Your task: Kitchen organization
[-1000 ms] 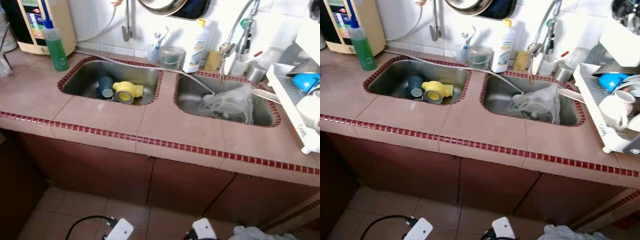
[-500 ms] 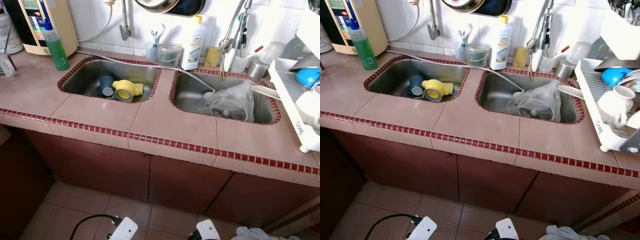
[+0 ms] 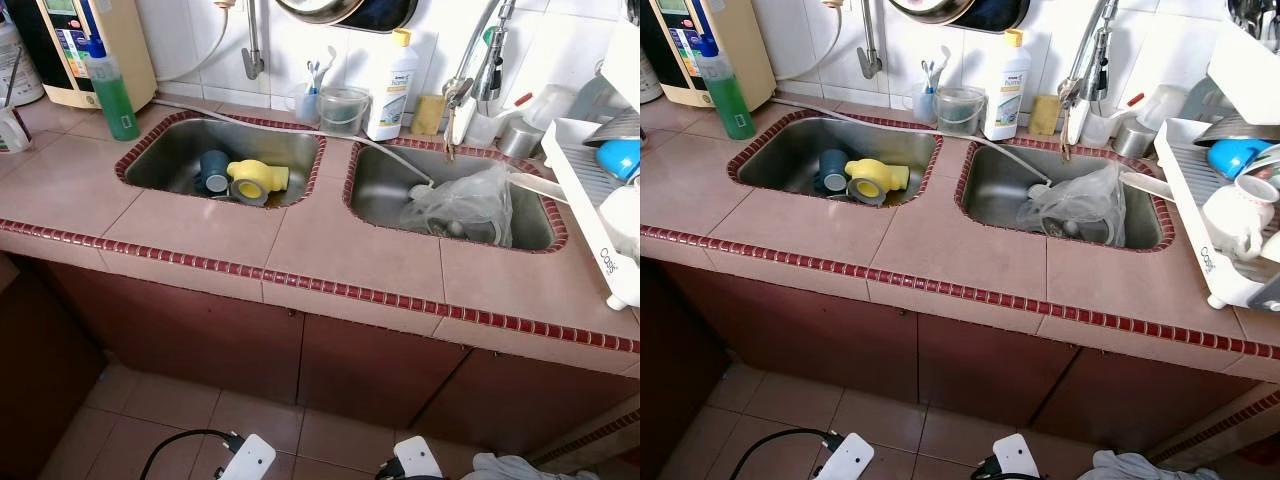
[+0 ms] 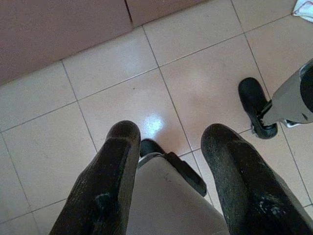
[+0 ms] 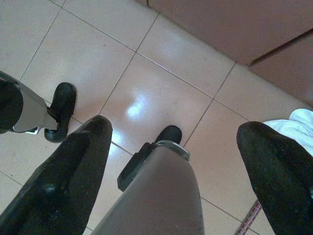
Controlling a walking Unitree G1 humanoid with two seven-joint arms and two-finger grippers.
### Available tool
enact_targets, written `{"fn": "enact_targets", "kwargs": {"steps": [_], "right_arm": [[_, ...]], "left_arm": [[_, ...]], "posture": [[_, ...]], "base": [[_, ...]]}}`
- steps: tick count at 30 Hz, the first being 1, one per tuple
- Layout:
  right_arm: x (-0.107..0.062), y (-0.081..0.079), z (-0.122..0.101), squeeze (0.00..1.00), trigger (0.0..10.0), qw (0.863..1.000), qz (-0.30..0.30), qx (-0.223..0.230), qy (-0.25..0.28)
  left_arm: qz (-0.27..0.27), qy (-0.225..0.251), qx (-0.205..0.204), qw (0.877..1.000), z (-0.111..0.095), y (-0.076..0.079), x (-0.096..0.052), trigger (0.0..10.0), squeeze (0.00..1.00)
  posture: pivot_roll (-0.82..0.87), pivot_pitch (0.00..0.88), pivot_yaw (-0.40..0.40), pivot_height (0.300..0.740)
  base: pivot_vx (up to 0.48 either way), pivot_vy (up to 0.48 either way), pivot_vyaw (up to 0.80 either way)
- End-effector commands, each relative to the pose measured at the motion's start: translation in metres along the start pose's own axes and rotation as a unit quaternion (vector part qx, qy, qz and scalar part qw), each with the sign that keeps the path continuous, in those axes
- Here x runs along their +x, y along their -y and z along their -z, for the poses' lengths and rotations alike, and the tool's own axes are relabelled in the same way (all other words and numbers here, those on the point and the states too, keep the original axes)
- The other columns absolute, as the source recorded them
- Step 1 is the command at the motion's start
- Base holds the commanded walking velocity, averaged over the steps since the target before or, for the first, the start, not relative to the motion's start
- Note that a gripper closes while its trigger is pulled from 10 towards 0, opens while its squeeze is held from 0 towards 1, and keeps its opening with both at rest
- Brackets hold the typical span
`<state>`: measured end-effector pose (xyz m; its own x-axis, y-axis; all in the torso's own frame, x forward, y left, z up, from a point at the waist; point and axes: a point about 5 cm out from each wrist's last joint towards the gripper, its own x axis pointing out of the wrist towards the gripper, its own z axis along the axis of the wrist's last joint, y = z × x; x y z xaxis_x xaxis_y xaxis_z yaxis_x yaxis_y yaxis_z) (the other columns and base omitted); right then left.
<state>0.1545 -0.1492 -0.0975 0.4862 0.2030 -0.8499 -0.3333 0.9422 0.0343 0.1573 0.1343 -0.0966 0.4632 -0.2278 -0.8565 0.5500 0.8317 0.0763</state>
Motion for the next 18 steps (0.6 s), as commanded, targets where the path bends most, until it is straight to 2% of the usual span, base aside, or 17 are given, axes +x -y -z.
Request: {"fn": "enact_targets", "kwargs": {"steps": [1,18], "right_arm": [[-0.0003,0.0021,0.0003,0.0,10.0,1.0,0.003,0.004,-0.003],[-0.0005,0.0024,0.0011,0.0,10.0,1.0,0.005,0.013,-0.002]], "left_arm": [[0.004,-0.001,-0.005,1.0,0.0006,0.0013,0.0,10.0,0.0],[0.012,0.0,-0.015,1.0,0.0005,0.0022,0.0,10.0,0.0]], "posture": [[0.09,0.0,-0.049,0.74],[0.09,0.0,-0.048,0.74]], "base": [[0.0,0.0,0.0],[0.335,0.0,0.0]]}}
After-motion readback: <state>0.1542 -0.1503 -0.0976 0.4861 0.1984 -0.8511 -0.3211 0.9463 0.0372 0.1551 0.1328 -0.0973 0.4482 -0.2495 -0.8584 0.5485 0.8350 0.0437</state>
